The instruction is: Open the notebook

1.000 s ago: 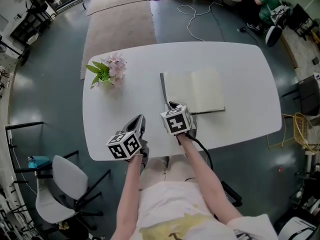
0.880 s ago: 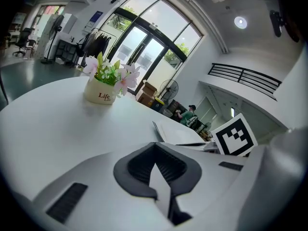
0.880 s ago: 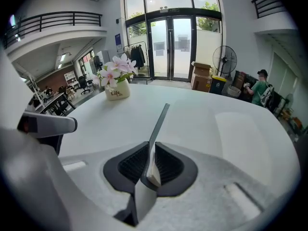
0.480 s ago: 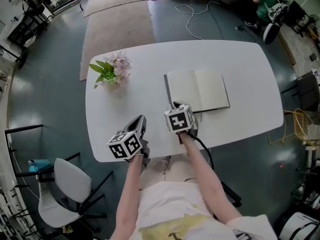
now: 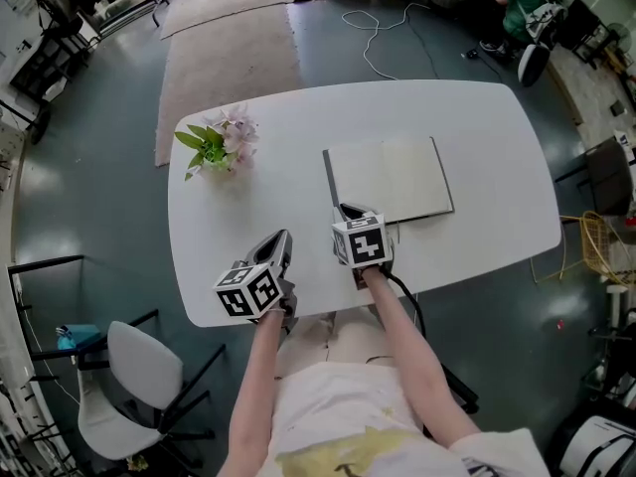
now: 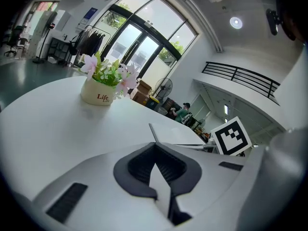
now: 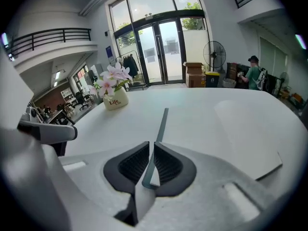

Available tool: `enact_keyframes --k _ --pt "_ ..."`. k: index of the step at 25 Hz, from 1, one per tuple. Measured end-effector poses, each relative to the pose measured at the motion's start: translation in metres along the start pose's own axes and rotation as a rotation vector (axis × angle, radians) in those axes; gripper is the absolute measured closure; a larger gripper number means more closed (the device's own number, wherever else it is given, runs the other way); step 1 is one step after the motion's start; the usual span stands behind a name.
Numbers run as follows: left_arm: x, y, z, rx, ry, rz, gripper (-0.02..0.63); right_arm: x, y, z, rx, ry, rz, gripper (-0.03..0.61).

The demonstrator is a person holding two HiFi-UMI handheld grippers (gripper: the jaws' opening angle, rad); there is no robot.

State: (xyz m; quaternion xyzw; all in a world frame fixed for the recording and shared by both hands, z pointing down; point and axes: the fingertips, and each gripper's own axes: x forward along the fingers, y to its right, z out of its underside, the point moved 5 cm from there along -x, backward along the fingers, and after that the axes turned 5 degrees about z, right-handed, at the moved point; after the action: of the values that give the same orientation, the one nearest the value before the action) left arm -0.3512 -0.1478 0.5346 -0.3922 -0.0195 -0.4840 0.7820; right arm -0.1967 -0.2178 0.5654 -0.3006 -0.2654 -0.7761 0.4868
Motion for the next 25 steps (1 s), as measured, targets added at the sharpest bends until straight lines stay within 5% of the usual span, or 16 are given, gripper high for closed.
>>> enact_keyframes --k 16,25 --pt "-0.001 0.051 -0.035 0.207 0.084 0.091 0.615 -0.070 0.029 -0.039 0.134 0.301 -0.279 0.572" --pt "-0.015 0.073 -0.069 0.310 0.186 0.100 0.615 -0.111 0.046 -0.069 0.164 0.484 -0.349 0.572"
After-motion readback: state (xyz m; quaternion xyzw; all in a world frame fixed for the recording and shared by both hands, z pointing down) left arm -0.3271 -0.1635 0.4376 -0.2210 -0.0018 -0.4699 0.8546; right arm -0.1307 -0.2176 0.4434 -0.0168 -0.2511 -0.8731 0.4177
